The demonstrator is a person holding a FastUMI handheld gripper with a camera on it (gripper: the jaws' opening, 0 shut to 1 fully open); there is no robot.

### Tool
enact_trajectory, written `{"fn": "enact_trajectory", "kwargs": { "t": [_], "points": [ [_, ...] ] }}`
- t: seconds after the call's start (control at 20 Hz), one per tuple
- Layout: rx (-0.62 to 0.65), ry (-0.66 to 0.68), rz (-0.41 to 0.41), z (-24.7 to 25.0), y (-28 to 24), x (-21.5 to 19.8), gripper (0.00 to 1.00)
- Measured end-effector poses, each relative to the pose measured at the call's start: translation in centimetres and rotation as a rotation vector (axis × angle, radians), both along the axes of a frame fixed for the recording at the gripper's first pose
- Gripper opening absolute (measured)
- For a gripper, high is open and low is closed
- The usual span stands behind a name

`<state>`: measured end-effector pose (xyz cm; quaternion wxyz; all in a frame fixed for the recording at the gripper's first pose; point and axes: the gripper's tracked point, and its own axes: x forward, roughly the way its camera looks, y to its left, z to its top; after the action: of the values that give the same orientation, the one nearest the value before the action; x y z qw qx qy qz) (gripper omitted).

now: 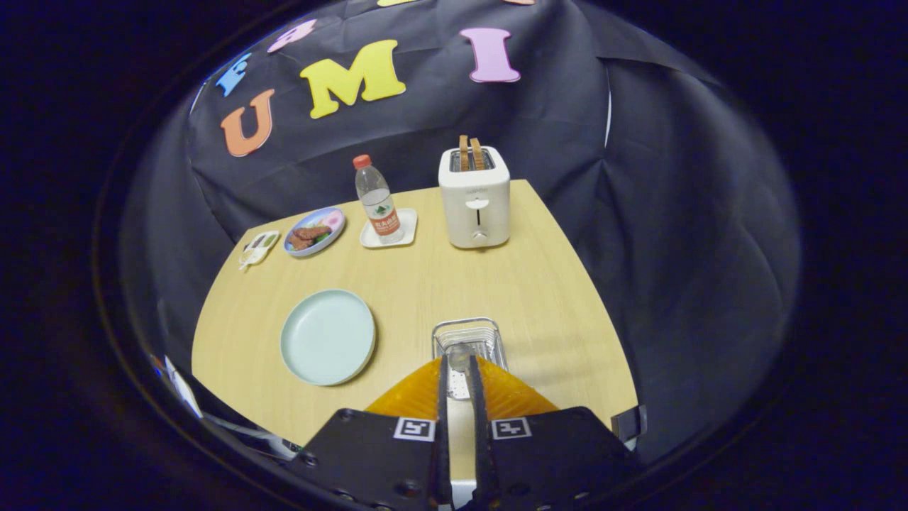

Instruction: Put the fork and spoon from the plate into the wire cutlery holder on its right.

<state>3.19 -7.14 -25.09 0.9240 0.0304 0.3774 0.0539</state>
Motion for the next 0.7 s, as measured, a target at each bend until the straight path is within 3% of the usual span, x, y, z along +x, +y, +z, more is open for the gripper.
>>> {"fn": "enact_trajectory", "kwargs": {
  "t": [0.1,0.5,0.7],
  "points": [
    [-0.02,-0.028,0.005,0.6,0.7,-0.4,0.28],
    [-0.005,-0.192,0.054,7.5,7.2,-2.6,0.66],
    [-0.007,-0.327,0.051,13.1,9.7,-2.9,0.72]
  ]
}}
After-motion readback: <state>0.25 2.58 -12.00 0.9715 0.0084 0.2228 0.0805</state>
